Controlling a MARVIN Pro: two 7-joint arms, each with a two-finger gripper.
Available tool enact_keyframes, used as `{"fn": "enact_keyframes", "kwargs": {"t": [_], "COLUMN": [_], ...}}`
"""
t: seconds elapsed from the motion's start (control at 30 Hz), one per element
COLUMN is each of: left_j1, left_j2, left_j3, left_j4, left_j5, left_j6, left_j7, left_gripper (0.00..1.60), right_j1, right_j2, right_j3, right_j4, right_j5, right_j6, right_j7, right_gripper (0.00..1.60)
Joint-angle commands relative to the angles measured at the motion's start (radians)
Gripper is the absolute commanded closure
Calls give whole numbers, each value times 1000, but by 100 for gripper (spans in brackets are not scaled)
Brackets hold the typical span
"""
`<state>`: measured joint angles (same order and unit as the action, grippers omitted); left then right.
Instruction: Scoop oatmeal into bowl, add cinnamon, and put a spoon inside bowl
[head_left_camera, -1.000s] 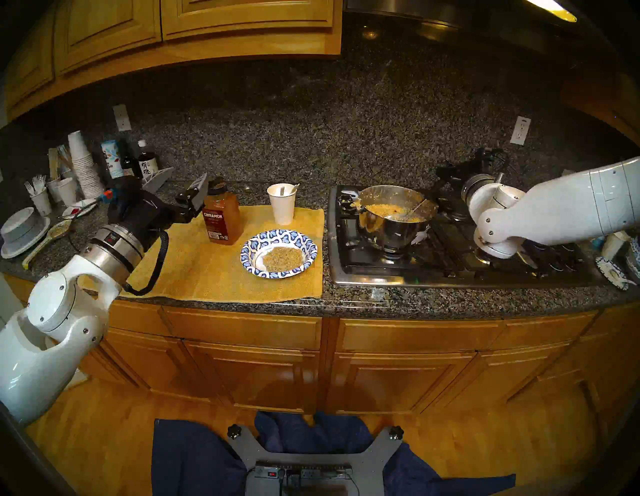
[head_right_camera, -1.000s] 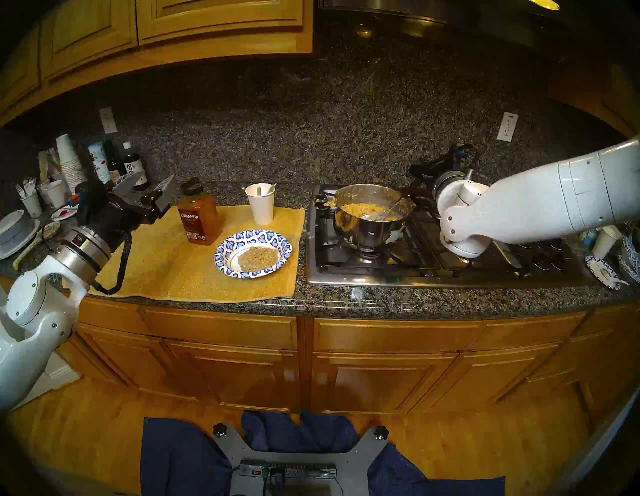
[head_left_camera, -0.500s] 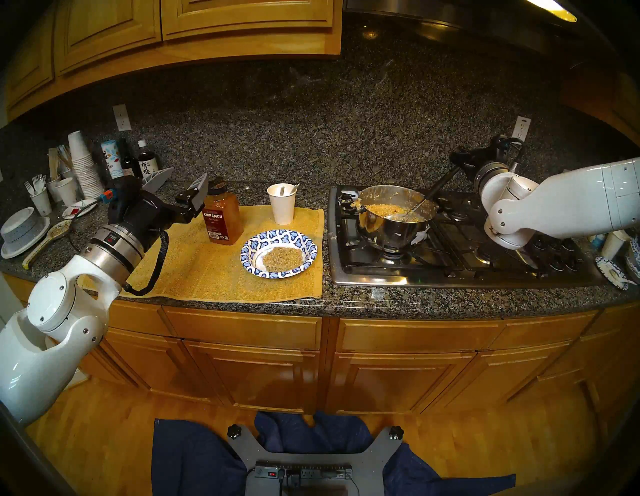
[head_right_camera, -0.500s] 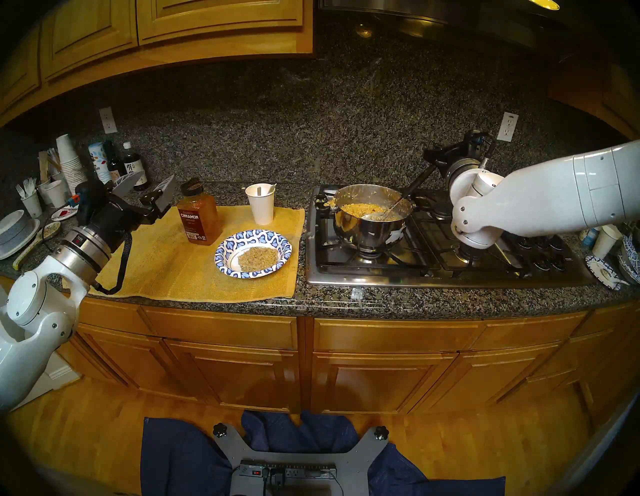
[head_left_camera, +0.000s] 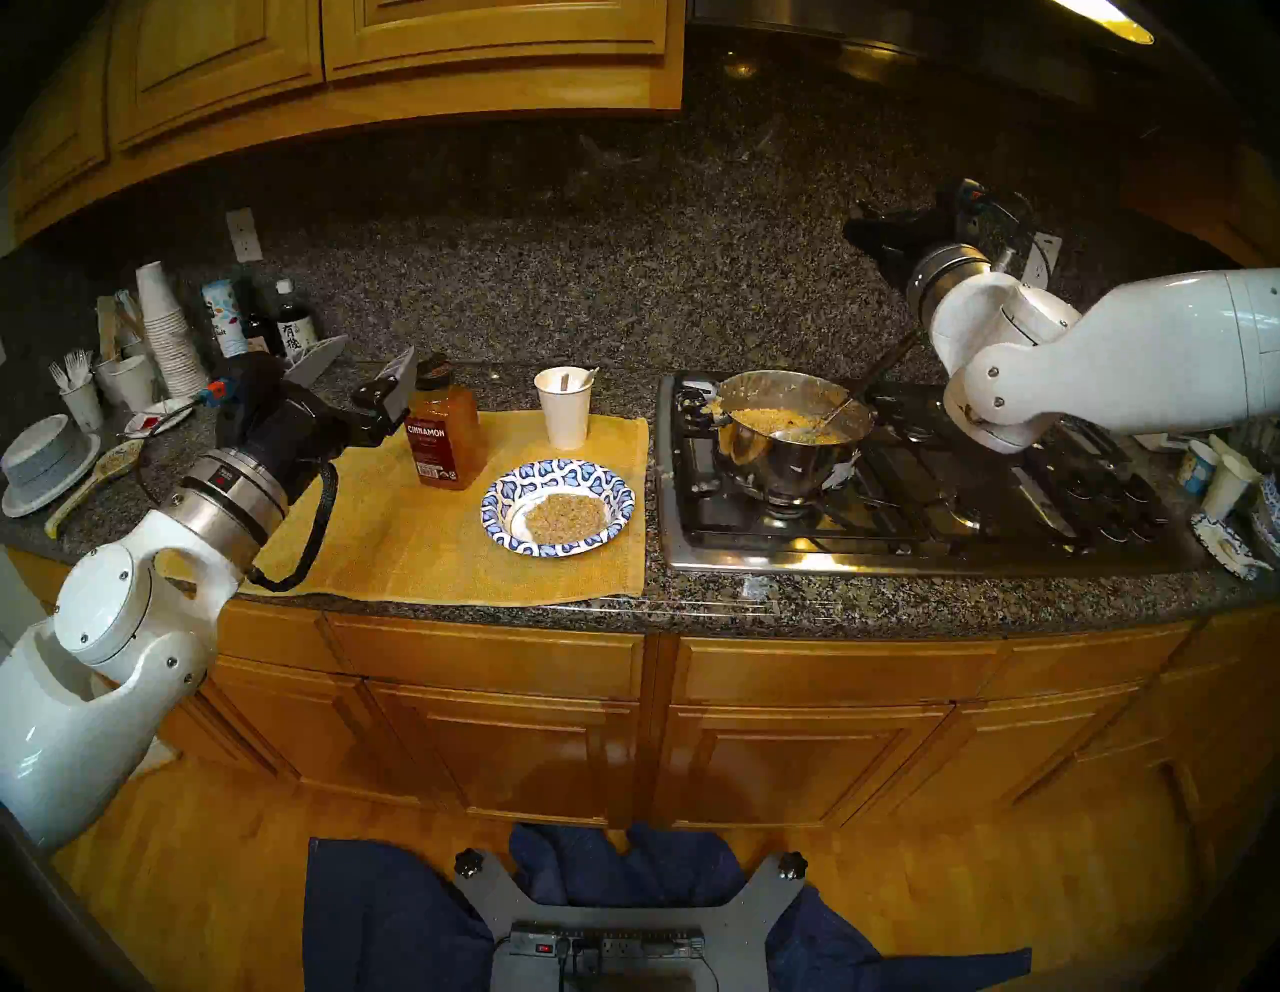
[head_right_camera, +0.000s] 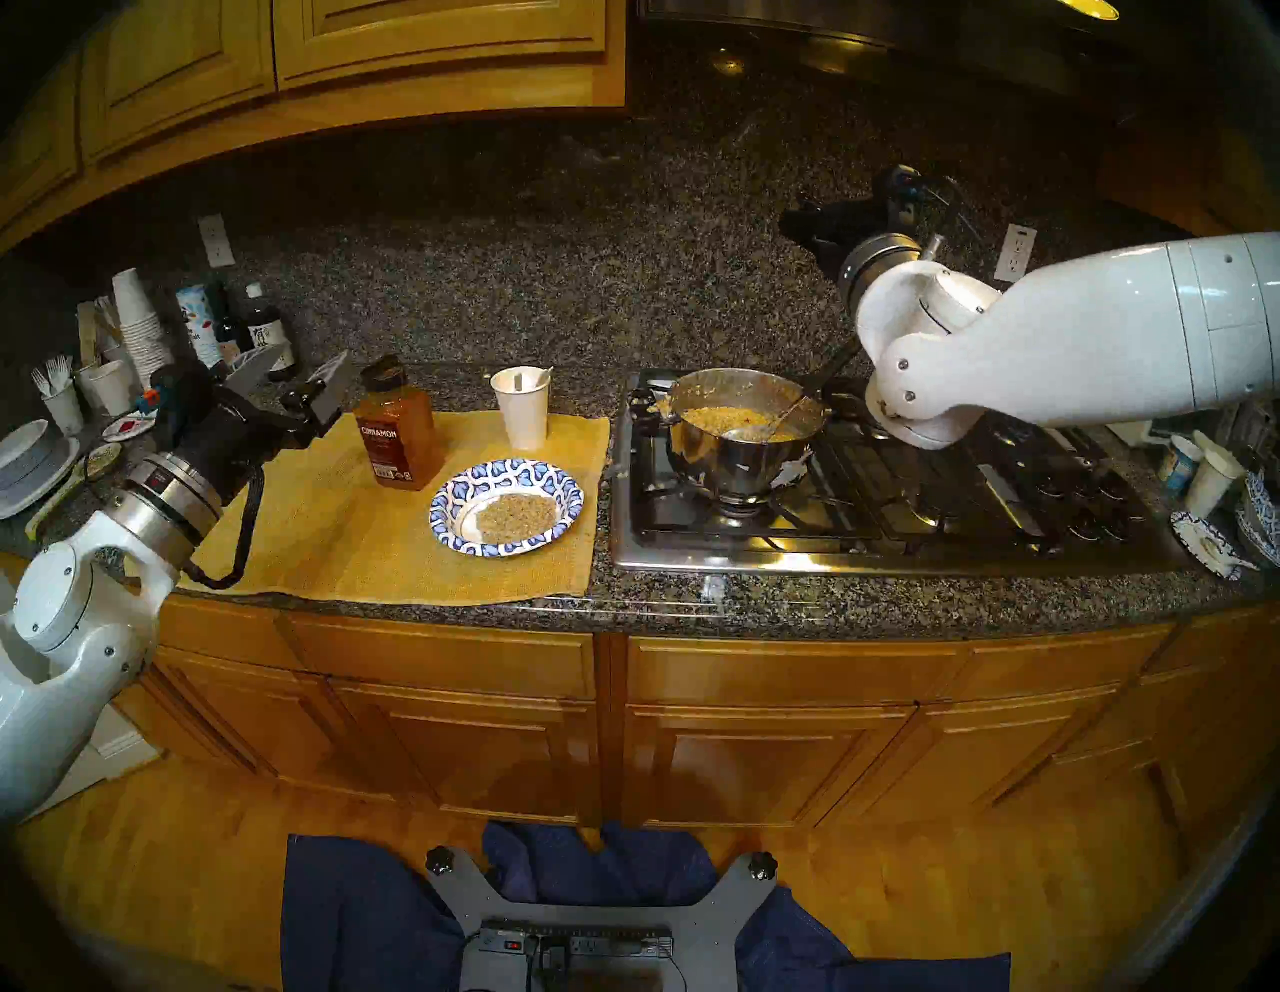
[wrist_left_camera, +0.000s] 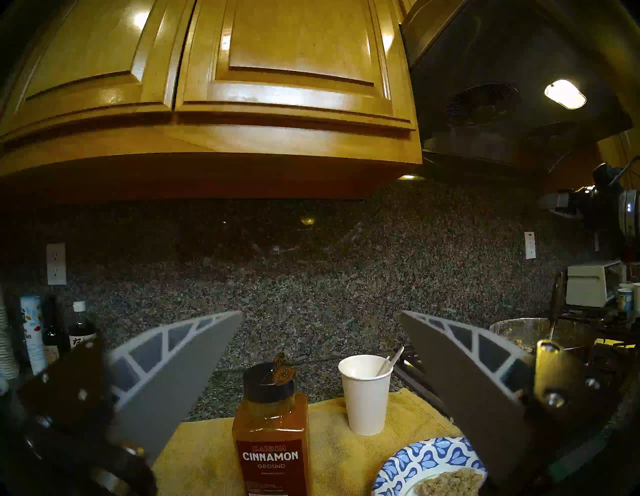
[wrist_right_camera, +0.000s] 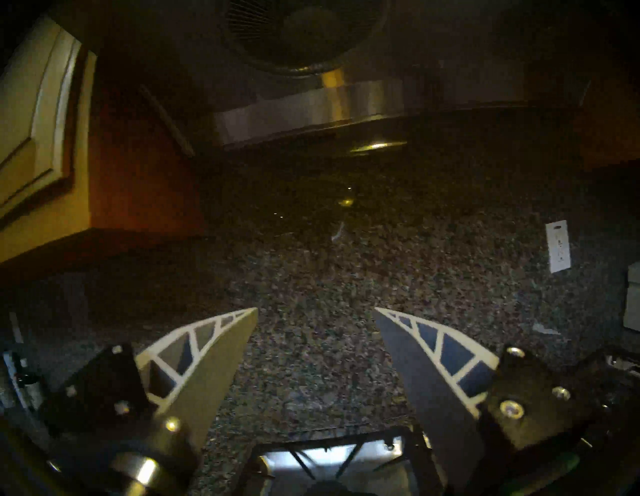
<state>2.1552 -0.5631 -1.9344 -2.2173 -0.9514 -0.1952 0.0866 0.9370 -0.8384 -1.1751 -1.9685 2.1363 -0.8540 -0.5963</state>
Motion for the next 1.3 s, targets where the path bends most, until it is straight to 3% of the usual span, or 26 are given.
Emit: {"fn": "enact_keyframes", "kwargs": {"t": [0.0,0.03,0.07,0.13,0.17,0.23,0.87,1.13,1.27], "left_j1": [-18,-18,-18,-18,-18,-18,87,85,50], "left_j2": [0,0,0,0,0,0,-32,-27,5], "left_j3": [-24,-24,-24,-25,-25,-25,-152,-123,-70], "left_j4": [-13,-13,-13,-13,-13,-13,97,134,169], "left_j5": [2,2,2,2,2,2,-12,-74,-73], "left_j6": [-13,-13,-13,-14,-14,-14,18,47,52], "left_j7": [-2,-2,-2,-2,-2,-3,-141,-197,-193], "left_gripper": [0,0,0,0,0,0,0,0,0], "right_j1": [43,43,36,22,17,3,-29,-33,-33], "right_j2": [-2,-2,-5,-11,-14,-20,-36,-40,-41], "right_j3": [66,66,73,85,90,101,111,110,110], "right_j4": [-20,-20,-20,-19,-18,-15,7,15,18], "right_j5": [9,9,14,21,25,34,85,90,91], "right_j6": [11,11,16,18,19,23,21,17,17], "right_j7": [47,47,56,67,71,82,135,146,150], "right_gripper": [61,61,75,115,147,160,160,160,160]}}
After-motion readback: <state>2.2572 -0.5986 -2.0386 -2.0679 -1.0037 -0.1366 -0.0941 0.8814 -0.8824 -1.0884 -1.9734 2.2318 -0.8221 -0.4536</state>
